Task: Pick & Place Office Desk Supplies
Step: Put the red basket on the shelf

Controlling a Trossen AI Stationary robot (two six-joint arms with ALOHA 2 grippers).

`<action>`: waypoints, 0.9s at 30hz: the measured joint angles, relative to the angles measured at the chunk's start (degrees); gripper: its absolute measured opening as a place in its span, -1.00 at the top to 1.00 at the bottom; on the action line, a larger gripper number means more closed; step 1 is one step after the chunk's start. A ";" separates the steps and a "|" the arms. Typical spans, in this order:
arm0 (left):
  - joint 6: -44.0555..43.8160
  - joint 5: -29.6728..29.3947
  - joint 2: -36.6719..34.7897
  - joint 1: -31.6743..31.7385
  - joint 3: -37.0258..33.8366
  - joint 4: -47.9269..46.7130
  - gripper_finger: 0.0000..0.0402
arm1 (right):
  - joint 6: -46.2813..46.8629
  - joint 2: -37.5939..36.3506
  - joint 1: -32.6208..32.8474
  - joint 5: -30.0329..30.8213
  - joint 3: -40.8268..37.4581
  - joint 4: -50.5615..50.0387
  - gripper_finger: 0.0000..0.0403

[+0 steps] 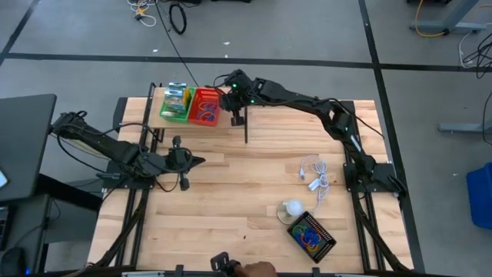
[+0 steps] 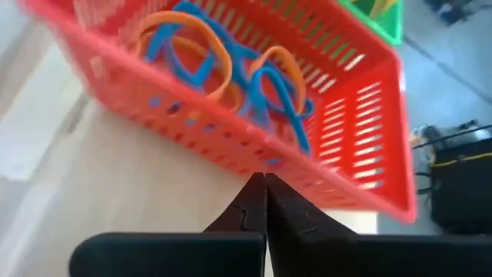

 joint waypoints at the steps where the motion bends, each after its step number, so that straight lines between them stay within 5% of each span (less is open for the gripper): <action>1: 0.01 0.02 0.00 0.01 0.00 0.01 0.99 | -0.34 0.46 -0.03 -0.01 0.02 0.82 1.00; 16: 0.73 0.00 0.00 -0.01 0.02 0.32 0.99 | 0.07 1.71 -0.26 -6.94 0.00 4.68 1.00; 27: 0.78 0.00 0.00 -0.01 0.02 0.32 0.99 | 1.51 1.68 0.84 -1.60 0.00 4.81 1.00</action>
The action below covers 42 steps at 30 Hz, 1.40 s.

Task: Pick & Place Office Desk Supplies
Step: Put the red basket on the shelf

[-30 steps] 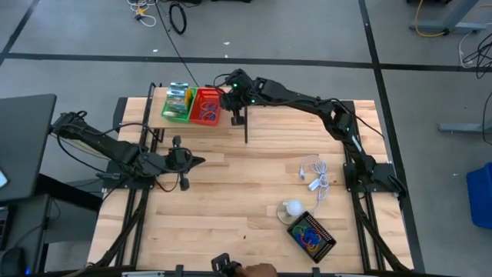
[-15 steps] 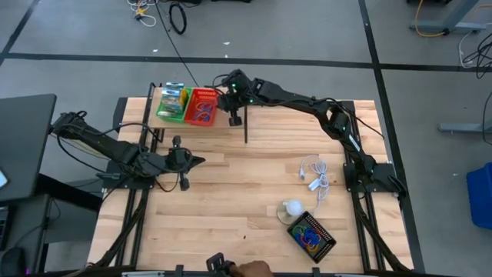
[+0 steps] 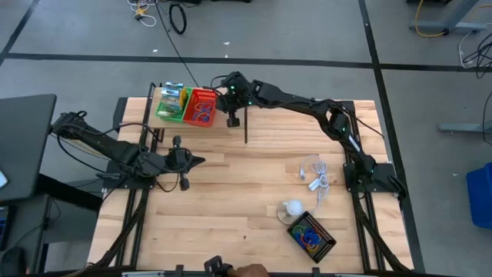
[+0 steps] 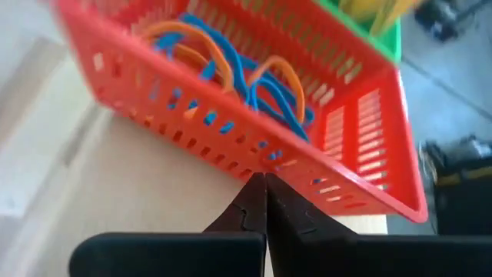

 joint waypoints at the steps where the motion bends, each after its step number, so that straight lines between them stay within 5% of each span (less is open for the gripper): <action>1: 0.00 0.00 0.00 0.01 0.00 0.00 0.99 | -0.12 0.00 0.14 -0.77 0.00 0.95 1.00; 5: -0.04 0.00 0.00 0.00 0.00 0.00 0.99 | 0.84 -0.05 0.31 -4.78 0.02 4.65 1.00; 13: -0.02 0.00 0.00 0.01 0.00 -0.01 0.99 | 1.44 -0.07 0.12 2.13 0.01 1.67 1.00; 42: 0.18 0.02 -0.02 0.00 0.00 0.00 0.99 | 4.33 4.01 -2.25 1.70 0.02 14.88 1.00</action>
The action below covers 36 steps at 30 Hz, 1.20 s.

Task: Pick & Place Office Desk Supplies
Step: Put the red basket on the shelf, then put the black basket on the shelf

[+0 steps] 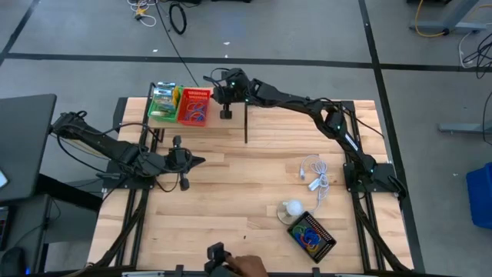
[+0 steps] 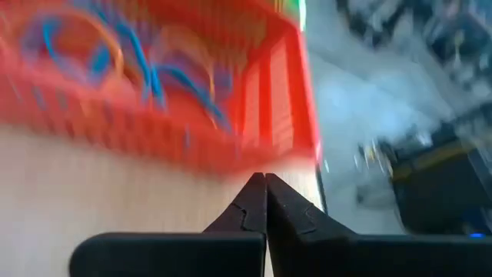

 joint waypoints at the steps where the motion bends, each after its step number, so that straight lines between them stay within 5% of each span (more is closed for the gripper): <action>1: -0.17 0.04 0.00 0.02 0.00 0.00 0.99 | -0.05 -0.28 0.22 1.94 -0.01 -1.96 1.00; 8: 0.74 0.87 0.00 0.02 0.00 -0.02 0.99 | -2.89 -5.99 6.63 14.59 0.00 -19.70 1.00; 12: 0.84 2.58 0.00 0.01 0.00 -0.58 0.99 | -0.62 -11.35 12.57 20.26 -0.02 -40.50 1.00; 19: 3.18 4.46 0.02 0.02 0.00 -0.52 0.99 | 21.39 -20.36 27.65 16.39 0.06 -73.84 1.00; 24: 3.11 4.48 0.02 0.00 0.00 -0.57 0.99 | 37.00 -24.44 39.96 1.16 -0.65 -71.06 1.00; 31: 3.10 4.61 0.02 0.02 0.00 -0.39 0.99 | 55.11 -21.04 53.74 3.81 -0.91 -72.78 1.00; 36: 3.07 7.52 0.02 0.00 0.00 -0.19 0.99 | 66.53 -15.02 60.40 -0.43 -0.89 -71.56 0.95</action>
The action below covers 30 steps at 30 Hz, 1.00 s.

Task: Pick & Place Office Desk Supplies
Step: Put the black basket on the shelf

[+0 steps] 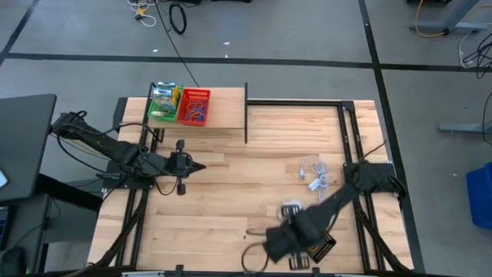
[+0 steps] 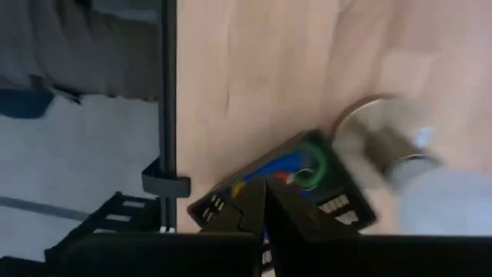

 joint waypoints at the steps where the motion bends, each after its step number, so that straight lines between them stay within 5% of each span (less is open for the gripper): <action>1: -0.15 0.50 0.00 0.00 0.00 -0.02 0.99 | 1.03 1.31 1.03 -0.20 0.00 0.03 0.91; 9: -0.50 0.86 0.00 0.00 0.00 -0.01 0.98 | 7.62 14.19 4.45 -7.70 0.00 -1.95 0.33; 15: 0.56 0.86 0.00 0.00 0.00 -0.02 0.96 | 10.79 16.73 5.96 -12.36 -0.01 -1.15 0.00; 30: 1.71 0.86 0.00 0.02 0.00 -0.07 0.96 | 24.41 16.33 4.70 -1.42 0.02 2.15 0.10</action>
